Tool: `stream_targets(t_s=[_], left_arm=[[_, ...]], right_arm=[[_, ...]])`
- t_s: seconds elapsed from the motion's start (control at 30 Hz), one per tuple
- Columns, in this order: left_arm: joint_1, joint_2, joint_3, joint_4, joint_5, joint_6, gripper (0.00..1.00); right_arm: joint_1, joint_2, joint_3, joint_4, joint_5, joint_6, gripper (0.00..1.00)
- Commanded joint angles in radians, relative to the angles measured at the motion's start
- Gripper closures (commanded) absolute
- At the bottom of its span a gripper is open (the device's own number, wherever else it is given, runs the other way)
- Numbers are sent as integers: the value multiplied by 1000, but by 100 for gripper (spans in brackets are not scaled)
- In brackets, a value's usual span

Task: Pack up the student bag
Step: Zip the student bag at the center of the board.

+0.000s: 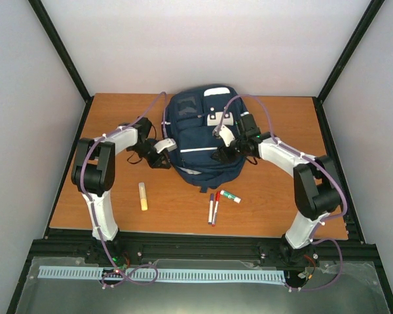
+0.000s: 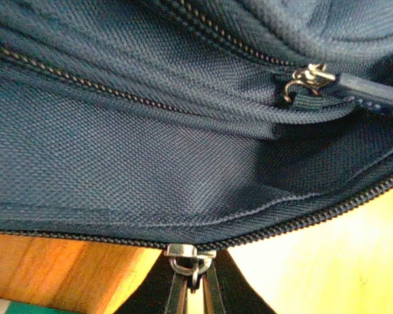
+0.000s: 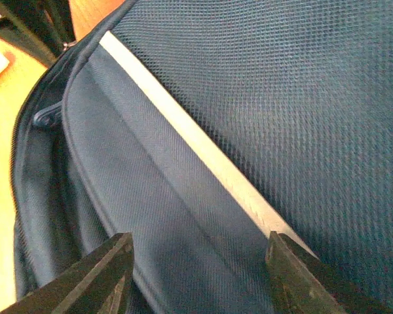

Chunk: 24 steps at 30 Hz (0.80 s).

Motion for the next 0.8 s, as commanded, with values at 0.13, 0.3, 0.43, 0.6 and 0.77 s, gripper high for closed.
stream_targets(t_s=[0.13,0.3,0.43,0.6,0.77], left_arm=[[-37,-26,-39,-123,-6,-25,99],[-81,-55,-86,-110,3,-55,99],[-118,-79,-124,-94,15,-76,99],[-144,-102,-135,-94,73,-102,99],[-187,-131,-139,-94,95,-118,99]], right_arm=[[55,135,38,105,74,120,52],[66,164,18,122,98,137,55],[84,159,0,131,106,142,56],[102,154,-15,136,118,145,57],[110,156,-9,144,125,152,58]])
